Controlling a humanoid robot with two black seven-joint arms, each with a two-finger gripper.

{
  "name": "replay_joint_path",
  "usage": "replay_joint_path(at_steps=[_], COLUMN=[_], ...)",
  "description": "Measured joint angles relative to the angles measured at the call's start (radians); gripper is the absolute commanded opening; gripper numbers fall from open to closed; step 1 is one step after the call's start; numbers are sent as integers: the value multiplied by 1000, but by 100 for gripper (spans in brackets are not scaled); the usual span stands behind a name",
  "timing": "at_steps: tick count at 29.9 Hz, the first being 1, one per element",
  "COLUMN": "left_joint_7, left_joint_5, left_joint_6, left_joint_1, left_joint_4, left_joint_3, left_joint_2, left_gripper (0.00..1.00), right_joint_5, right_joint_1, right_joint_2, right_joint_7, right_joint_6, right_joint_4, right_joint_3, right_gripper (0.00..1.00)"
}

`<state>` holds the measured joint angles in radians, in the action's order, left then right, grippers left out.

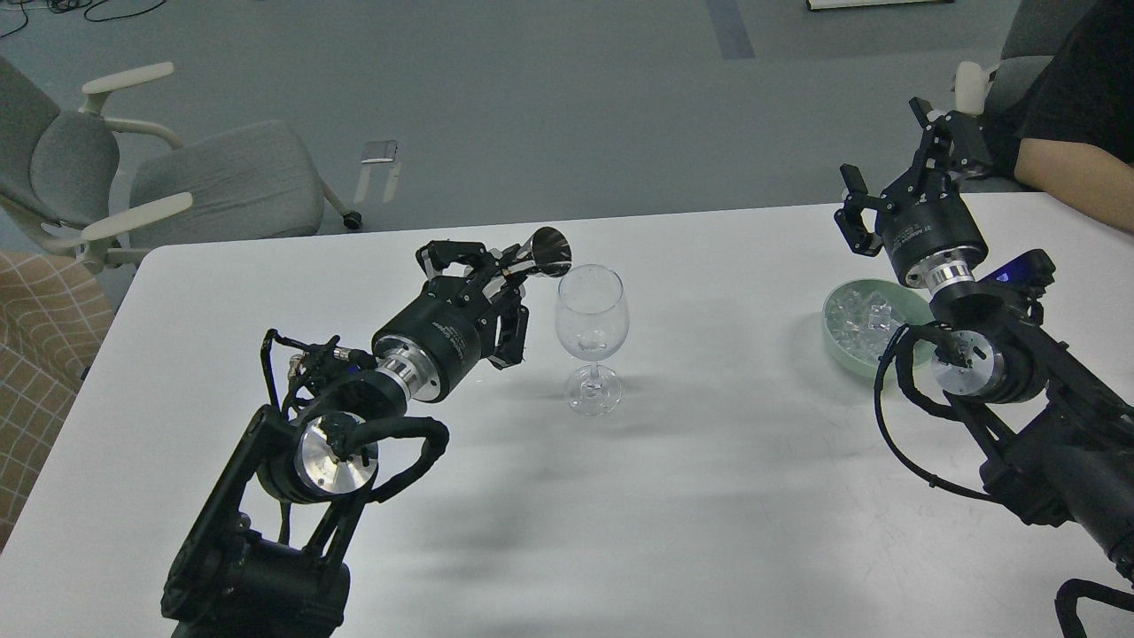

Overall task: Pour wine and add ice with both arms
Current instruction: 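Tilt the jigger over the wine glass rim with the left gripper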

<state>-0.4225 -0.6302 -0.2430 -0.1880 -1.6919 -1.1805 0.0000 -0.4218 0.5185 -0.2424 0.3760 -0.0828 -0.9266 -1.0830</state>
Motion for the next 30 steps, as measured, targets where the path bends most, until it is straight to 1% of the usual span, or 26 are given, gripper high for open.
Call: replay_joint_path(at_steps=[12, 26, 30], left_joint_7=[-3, -25, -31], left_joint_5=[-95, -134, -166], left_joint_6=[2, 1, 1], left_joint_1=[-2, -28, -40], left_joint_4=[0, -1, -3], left_joint_3=[2, 4, 31], left_joint_2=[0, 0, 0], left_gripper=[0, 0, 0], right_joint_5=[0, 0, 0], right_joint_1=[-10, -11, -11], right_joint_2=[2, 0, -1], right_joint_7=[0, -1, -1], right_joint_6=[0, 0, 0], right_joint_4=[0, -1, -2], right_joint_3=[0, -2, -2], right_gripper=[100, 100, 100])
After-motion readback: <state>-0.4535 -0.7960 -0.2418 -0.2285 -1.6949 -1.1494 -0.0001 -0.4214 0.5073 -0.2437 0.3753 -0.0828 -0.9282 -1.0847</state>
